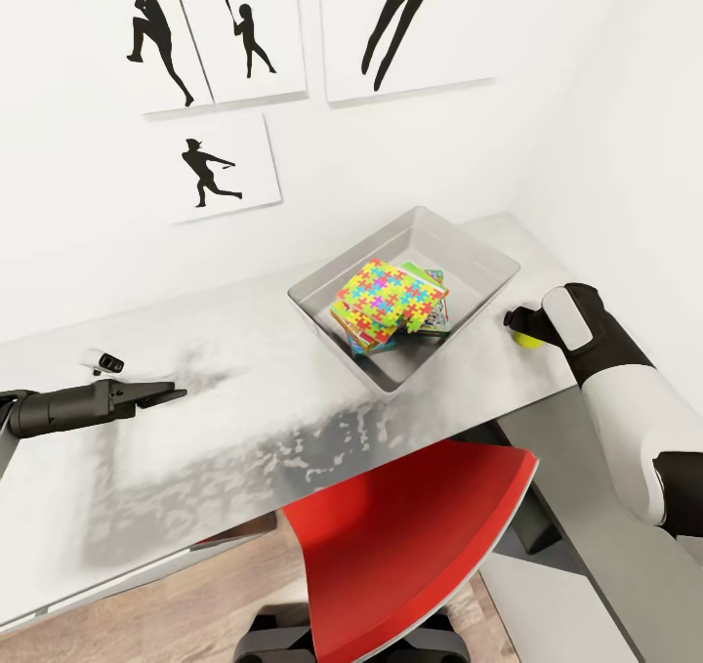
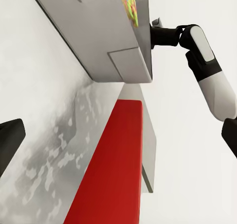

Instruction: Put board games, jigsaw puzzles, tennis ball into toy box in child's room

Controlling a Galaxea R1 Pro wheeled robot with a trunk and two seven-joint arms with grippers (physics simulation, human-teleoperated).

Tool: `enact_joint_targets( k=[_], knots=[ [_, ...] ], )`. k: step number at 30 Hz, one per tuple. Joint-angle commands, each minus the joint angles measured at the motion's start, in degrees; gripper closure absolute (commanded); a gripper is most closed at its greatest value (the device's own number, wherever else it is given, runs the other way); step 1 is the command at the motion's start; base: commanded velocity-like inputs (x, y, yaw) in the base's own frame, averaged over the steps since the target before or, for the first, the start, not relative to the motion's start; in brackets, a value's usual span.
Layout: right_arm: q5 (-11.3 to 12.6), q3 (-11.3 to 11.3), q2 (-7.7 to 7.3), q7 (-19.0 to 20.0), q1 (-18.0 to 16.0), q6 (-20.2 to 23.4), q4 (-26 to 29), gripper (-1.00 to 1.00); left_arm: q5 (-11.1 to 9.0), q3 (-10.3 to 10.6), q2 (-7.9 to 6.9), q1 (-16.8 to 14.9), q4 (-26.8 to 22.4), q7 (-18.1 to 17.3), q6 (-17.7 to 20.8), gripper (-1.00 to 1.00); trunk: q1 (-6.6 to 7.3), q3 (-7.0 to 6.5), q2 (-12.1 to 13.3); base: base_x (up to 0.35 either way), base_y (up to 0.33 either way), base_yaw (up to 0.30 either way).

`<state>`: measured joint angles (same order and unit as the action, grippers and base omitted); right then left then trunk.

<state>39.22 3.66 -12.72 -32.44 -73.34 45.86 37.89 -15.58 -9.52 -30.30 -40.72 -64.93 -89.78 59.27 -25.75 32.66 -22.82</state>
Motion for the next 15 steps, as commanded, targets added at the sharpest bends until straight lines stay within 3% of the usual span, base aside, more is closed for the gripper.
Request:
enact_joint_targets(
  k=[1,15],
  knots=[
    [0.6,0.4,-0.07,-0.5,0.0,0.1,0.0,-1.0,0.0,0.0,-0.02,0.0,0.0,-0.2,0.6,-1.0,-0.03,0.08,-0.1,0.0,0.0,0.0],
    [0.7,0.2,-0.11,-0.5,0.0,0.3,0.1,-1.0,0.0,0.0,-0.02,0.0,0.0,-0.2,0.6,-1.0,-0.03,0.08,-0.1,0.0,0.0,0.0]
  ],
)
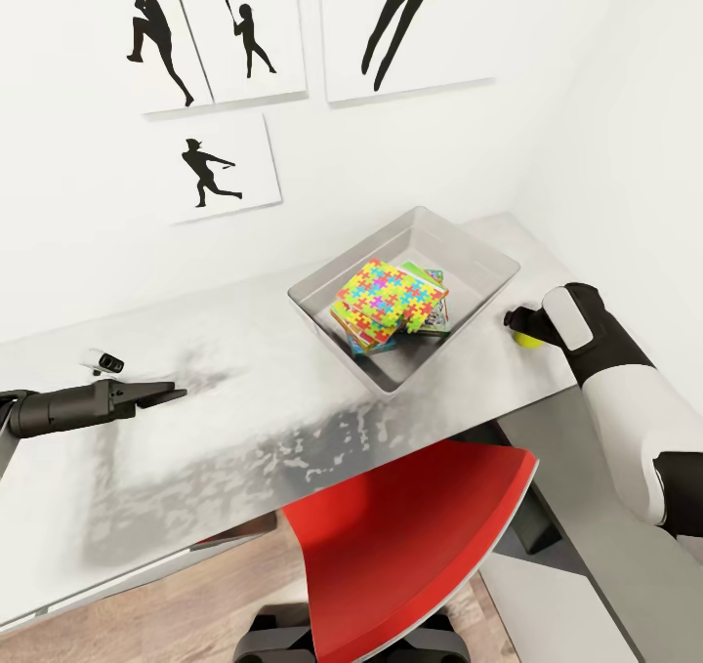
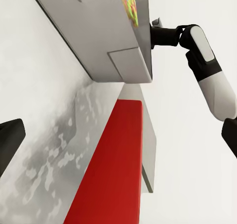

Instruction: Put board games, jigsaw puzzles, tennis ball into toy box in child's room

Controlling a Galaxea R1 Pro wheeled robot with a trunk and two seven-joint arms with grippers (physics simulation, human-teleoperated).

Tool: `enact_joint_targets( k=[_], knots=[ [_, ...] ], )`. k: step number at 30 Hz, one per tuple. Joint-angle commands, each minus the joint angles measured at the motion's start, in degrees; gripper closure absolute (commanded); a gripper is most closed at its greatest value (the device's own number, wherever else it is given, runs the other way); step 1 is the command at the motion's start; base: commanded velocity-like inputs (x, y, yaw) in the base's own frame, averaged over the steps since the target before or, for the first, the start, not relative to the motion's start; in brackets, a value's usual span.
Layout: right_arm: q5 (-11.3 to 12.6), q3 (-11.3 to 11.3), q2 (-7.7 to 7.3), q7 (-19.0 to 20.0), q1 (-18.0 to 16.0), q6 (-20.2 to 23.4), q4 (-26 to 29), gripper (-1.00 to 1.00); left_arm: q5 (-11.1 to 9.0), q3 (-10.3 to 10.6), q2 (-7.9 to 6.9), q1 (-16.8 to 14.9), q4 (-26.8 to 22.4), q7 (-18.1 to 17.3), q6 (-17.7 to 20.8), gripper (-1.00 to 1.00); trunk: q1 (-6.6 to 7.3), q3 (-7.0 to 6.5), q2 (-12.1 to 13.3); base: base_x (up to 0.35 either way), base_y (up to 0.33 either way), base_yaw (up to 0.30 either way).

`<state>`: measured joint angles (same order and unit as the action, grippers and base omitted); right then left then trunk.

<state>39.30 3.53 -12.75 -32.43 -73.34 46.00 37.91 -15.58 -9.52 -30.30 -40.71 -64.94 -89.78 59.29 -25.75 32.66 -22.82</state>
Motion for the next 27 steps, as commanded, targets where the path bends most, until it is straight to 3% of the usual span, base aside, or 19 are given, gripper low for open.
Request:
enact_joint_targets(
  k=[1,27],
  knots=[
    [0.6,0.4,-0.06,-0.5,0.0,0.1,0.0,-1.0,0.0,0.0,-0.02,0.0,0.0,-0.2,0.6,-1.0,-0.03,0.08,-0.1,0.0,0.0,0.0],
    [0.6,0.2,0.07,-0.5,-1.0,0.2,0.3,-1.0,0.0,0.0,-0.02,0.0,0.0,-0.2,0.6,-1.0,-0.03,0.08,-0.1,0.0,0.0,0.0]
  ],
)
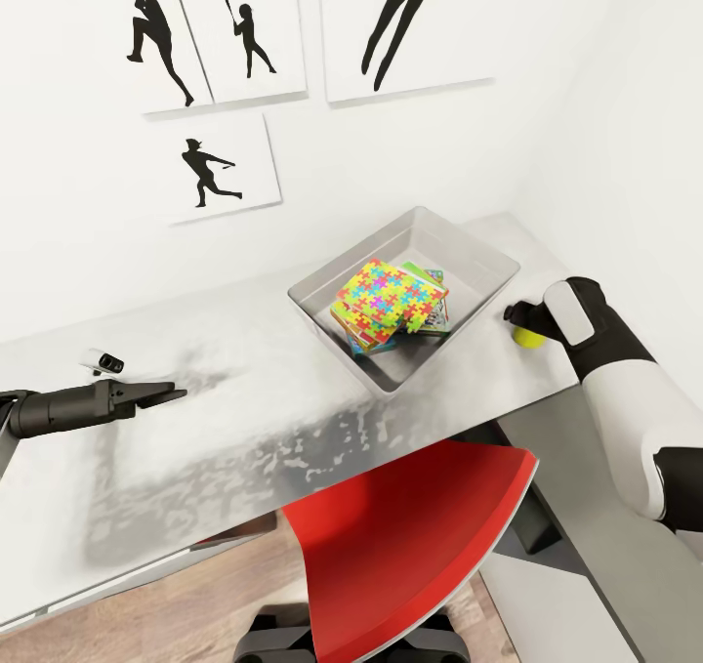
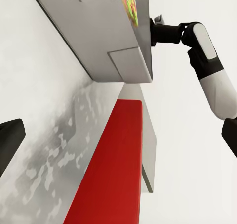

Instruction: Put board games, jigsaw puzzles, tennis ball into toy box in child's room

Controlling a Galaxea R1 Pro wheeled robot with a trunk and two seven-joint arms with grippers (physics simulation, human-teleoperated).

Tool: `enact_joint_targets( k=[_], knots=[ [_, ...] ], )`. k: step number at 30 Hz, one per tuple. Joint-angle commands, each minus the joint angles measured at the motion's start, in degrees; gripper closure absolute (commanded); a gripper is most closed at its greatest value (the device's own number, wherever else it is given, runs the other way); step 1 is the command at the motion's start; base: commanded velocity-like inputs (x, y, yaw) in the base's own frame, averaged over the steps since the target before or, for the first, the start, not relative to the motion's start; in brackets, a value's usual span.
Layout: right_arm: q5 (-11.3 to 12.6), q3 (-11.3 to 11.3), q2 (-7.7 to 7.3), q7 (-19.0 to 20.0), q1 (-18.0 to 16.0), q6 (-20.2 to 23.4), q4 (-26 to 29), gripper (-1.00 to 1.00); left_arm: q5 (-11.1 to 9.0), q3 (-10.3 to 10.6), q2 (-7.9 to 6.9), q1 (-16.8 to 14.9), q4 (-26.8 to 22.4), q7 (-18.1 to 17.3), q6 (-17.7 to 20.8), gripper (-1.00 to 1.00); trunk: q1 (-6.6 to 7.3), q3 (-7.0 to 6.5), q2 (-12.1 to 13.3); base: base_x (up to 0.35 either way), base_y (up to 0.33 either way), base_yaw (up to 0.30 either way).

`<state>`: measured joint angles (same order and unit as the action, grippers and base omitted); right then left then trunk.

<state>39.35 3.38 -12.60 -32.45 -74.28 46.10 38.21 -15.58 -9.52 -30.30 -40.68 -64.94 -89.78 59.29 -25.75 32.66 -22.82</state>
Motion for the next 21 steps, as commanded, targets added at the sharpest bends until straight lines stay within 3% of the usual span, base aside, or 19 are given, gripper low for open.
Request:
enact_joint_targets(
  k=[1,21],
  knots=[
    [0.6,0.4,-0.09,-0.5,-0.1,0.1,0.0,-1.0,0.0,0.0,-0.02,0.0,0.0,-0.2,0.6,-1.0,-0.03,0.08,-0.1,0.0,0.0,0.0],
    [0.7,0.4,-0.1,-0.6,-0.2,0.0,-0.7,-1.0,0.0,0.0,-0.02,0.0,0.0,-0.2,0.6,-1.0,-0.03,0.08,-0.1,0.0,0.0,0.0]
  ],
)
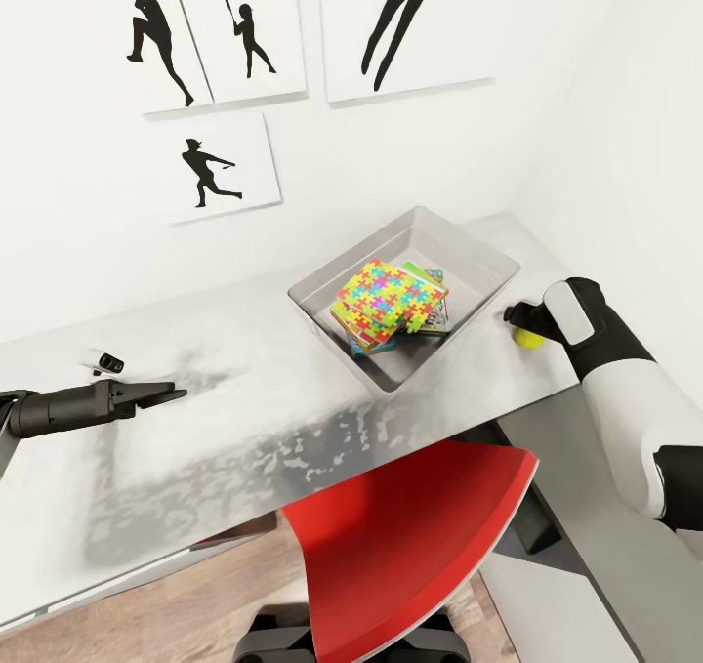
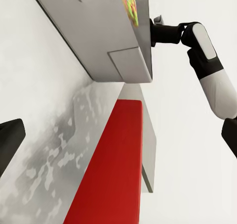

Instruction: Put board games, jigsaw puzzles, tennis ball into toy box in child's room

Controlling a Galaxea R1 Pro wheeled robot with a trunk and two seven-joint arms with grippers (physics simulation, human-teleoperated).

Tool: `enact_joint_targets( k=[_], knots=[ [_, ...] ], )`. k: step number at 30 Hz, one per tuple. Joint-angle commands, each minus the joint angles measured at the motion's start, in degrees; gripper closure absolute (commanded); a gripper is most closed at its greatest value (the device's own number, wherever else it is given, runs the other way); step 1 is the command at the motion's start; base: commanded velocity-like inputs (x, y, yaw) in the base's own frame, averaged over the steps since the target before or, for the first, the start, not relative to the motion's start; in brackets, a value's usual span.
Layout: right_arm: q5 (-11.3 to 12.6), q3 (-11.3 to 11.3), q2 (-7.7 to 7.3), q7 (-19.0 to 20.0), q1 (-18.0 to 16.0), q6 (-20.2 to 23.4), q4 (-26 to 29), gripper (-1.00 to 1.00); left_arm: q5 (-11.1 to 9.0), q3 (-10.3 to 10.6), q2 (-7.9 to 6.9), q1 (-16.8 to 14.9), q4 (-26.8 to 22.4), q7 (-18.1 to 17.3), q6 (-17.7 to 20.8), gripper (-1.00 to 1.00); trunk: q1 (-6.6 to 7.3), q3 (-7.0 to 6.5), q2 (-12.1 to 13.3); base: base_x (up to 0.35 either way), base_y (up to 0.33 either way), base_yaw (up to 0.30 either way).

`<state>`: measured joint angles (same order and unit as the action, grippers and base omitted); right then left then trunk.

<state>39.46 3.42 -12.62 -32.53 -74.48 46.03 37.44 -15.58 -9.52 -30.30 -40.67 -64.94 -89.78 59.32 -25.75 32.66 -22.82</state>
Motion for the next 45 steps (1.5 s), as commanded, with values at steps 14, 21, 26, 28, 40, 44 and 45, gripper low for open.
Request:
enact_joint_targets(
  k=[14,21,26,28,40,44,45],
  knots=[
    [0.6,0.4,-0.06,-0.4,-0.1,0.2,0.0,1.0,0.0,0.0,-0.02,0.0,-0.1,-0.2,0.6,-1.0,-0.03,0.08,-0.1,0.0,0.0,0.0],
    [0.5,0.4,-0.12,-0.4,-0.1,0.2,0.0,1.0,0.0,0.1,-0.02,0.0,-0.1,-0.2,0.6,-1.0,-0.03,0.08,-0.1,0.0,0.0,0.0],
    [0.6,0.4,-0.17,-0.4,-0.1,0.2,0.1,1.0,0.0,0.1,-0.02,0.0,-0.1,-0.2,0.6,-1.0,-0.03,0.08,-0.1,0.0,0.0,0.0],
    [0.6,0.4,-0.16,-0.4,-0.1,0.2,0.2,1.0,0.0,0.1,-0.02,0.0,-0.1,-0.2,0.6,-1.0,-0.03,0.08,-0.1,0.0,0.0,0.0],
    [0.6,0.3,-0.29,-0.4,0.0,0.2,0.5,1.0,0.0,0.1,-0.02,0.0,-0.1,-0.2,0.6,-1.0,-0.03,-0.14,-0.1,0.0,0.0,0.0],
    [0.6,0.2,-0.3,-0.5,-0.1,0.3,0.7,1.0,0.0,0.1,-0.02,0.0,-0.1,-0.2,0.6,-1.0,-0.03,-0.48,-0.1,0.0,0.0,0.0],
    [0.6,0.2,-0.33,-0.6,-0.1,0.3,0.8,1.0,0.0,0.2,-0.02,0.0,-0.1,-0.2,0.6,-1.0,-0.03,-0.57,-0.1,0.0,0.0,0.0]
  ],
)
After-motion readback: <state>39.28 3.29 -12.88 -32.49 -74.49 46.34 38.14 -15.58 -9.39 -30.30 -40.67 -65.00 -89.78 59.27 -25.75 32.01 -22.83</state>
